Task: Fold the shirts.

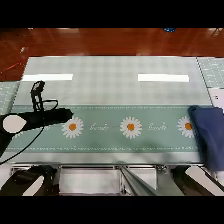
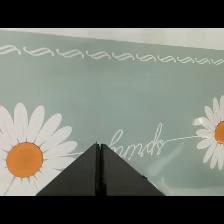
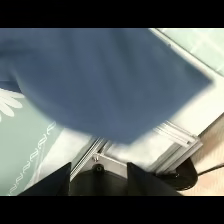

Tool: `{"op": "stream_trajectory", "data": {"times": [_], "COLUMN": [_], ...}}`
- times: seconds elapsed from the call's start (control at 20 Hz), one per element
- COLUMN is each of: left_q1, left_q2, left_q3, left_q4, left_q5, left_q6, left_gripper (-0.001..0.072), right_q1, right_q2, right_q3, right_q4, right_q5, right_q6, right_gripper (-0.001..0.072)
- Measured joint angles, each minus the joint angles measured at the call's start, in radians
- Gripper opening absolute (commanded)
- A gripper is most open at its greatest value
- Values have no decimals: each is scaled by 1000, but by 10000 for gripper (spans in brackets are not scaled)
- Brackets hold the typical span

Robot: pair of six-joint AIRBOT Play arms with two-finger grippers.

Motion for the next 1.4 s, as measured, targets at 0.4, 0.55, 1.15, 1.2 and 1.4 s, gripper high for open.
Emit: {"op": "stream_trajectory", "data": {"times": [0.4, 0.55, 1.15, 1.2, 1.4], "left_q1": [133, 113, -19, -20, -22], "left_q2": [-35, -144, -590, -597, -613], "left_q3": [237, 486, 742, 743, 745], "left_q4": [8, 7, 219, 226, 233], "left_q5": [95, 61, -324, -332, -352], "left_q6": [60, 80, -8, -10, -14], "left_gripper": [26, 25, 27, 27, 27], "right_q1": [142, 455, 1109, 1112, 1117], "right_q2": [14, 10, -253, -258, -267], "right_q3": [15, 21, 23, 23, 23], "right_q4": [497, 663, 108, 93, 55], "right_q5": [-328, -607, -647, -634, -612], "right_q6": [3, -88, 88, 93, 108], "right_gripper": [27, 27, 27, 27, 27]}}
